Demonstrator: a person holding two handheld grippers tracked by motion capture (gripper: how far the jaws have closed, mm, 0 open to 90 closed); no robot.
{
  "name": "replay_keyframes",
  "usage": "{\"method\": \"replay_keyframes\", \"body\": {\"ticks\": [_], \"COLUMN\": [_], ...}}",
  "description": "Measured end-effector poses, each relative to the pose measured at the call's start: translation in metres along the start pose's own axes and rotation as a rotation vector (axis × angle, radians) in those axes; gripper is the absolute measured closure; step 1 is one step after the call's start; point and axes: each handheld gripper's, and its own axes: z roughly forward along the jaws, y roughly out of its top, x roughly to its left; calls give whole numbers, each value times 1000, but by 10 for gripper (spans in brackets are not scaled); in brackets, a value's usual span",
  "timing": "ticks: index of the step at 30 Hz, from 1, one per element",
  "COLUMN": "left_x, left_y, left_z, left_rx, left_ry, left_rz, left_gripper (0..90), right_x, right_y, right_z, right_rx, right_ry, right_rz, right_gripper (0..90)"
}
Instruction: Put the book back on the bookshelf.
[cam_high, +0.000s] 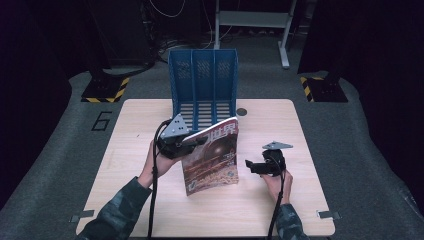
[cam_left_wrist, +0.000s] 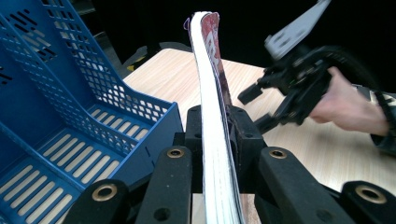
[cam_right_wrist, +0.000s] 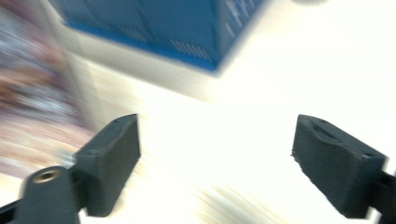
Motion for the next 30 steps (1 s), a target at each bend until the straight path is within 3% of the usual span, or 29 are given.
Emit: {"method": "replay_keyframes", "body": {"ticks": [1, 2, 4, 5, 12, 17, 21, 26, 30], "left_x": [-1, -1, -1, -3, -7, -11, -15, -19, -17], "left_y": [0, 1, 2, 3, 7, 12, 16, 23, 25], "left_z": [0, 0, 0, 0, -1, -4, -7, -12, -15], "left_rx": [-4, -4, 2, 4, 10, 17, 9, 21, 22], "left_ry": [-2, -3, -3, -5, -23, -19, -32, -36, -34], "left_rz": [-5, -4, -4, -4, 11, 35, 27, 64, 60], "left_gripper": [805, 810, 810, 814, 828, 835, 836, 837, 837], "right_x": [0, -4, -7, -8, -14, -13, -13, -13, -13], "right_y": [0, -4, -6, -7, -9, -11, -11, -11, -11], "right_z": [0, 10, 15, 21, 28, 28, 28, 28, 29], "right_rx": [0, 42, 55, 64, 64, 59, 56, 55, 55], "right_ry": [0, -35, -56, -88, -152, -156, -158, -157, -157], "right_rz": [0, 23, 3, 27, 15, 17, 15, 15, 16], "right_gripper": [99, 40, 14, 0, 0, 0, 0, 0, 0]}}
